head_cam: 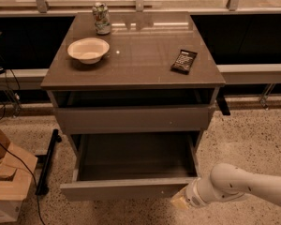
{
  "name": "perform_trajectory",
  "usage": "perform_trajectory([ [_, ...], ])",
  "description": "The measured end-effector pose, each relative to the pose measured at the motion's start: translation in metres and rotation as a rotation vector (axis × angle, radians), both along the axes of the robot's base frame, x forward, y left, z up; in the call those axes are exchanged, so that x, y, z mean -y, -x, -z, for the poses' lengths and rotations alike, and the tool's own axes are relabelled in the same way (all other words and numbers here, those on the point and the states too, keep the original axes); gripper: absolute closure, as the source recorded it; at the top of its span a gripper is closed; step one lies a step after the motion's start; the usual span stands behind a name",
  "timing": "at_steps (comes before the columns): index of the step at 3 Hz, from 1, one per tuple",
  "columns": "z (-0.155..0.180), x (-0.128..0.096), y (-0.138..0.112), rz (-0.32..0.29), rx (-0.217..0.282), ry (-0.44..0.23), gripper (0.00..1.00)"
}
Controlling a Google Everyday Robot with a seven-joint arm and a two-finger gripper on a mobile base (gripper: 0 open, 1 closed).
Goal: Close middle drawer
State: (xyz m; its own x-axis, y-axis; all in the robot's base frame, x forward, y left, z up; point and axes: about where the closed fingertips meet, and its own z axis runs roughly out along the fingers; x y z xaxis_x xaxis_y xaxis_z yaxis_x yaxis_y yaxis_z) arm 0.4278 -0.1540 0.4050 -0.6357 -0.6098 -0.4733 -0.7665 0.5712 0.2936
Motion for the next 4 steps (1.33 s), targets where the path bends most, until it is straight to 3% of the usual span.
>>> perform_trajectory([
  [1,-0.001,-0.007,-0.028,-0.008,0.064,0.034,1.0],
  [2,-0.002,-0.008,-0.032,-0.01,0.073,0.037,0.81],
  [3,-0.009,-0.015,-0.062,-0.028,0.13,0.041,0.59],
  [4,-0.01,-0.016,-0.066,-0.03,0.14,0.041,0.34],
])
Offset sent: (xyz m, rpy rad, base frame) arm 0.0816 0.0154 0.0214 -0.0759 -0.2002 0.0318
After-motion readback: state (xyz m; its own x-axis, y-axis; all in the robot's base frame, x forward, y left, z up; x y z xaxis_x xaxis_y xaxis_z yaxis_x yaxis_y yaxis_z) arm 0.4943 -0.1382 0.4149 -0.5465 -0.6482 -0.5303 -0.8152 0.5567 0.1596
